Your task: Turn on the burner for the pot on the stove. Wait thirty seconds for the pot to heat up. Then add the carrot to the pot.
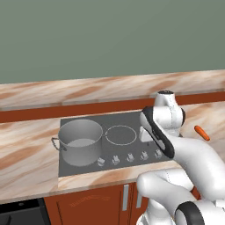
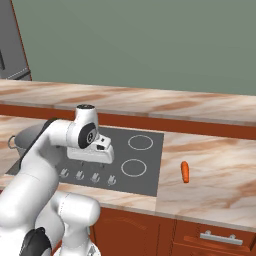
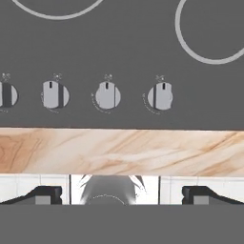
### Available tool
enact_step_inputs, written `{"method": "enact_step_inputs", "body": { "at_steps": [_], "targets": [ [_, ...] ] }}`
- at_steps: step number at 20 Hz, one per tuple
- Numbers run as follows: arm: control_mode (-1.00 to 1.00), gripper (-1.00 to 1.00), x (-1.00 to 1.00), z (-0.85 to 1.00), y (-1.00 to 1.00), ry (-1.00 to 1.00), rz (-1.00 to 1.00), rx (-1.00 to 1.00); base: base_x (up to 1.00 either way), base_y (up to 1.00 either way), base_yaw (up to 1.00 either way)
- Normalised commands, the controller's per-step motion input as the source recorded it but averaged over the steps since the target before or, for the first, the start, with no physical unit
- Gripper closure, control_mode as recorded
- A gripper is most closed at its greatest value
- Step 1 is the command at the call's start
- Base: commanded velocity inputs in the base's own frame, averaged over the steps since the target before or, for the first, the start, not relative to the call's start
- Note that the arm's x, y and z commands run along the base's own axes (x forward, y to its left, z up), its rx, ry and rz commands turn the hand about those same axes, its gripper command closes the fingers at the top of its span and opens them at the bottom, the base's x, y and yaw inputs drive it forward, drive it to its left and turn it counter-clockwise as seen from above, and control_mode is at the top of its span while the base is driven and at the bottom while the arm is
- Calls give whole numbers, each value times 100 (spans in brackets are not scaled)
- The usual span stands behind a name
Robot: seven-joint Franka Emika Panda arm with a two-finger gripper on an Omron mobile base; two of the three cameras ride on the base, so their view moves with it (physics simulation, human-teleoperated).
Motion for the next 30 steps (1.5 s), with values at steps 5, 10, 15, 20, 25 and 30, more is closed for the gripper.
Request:
{"method": "enact_step_inputs", "body": {
  "at_steps": [5,10,15,20,25,30],
  "targets": [
    [-100,-100,-33,14,0,-6,0,0,0,0,0],
    [-100,-100,-26,23,0,-11,0,0,0,0,0],
    [-100,-100,-1,18,0,-6,0,0,0,0,0],
    [-100,-100,14,0,0,-1,0,0,0,0,0],
    [-100,-100,14,0,0,0,0,0,0,0,0],
    [-100,-100,34,0,0,0,0,0,0,0,0]
  ]
}}
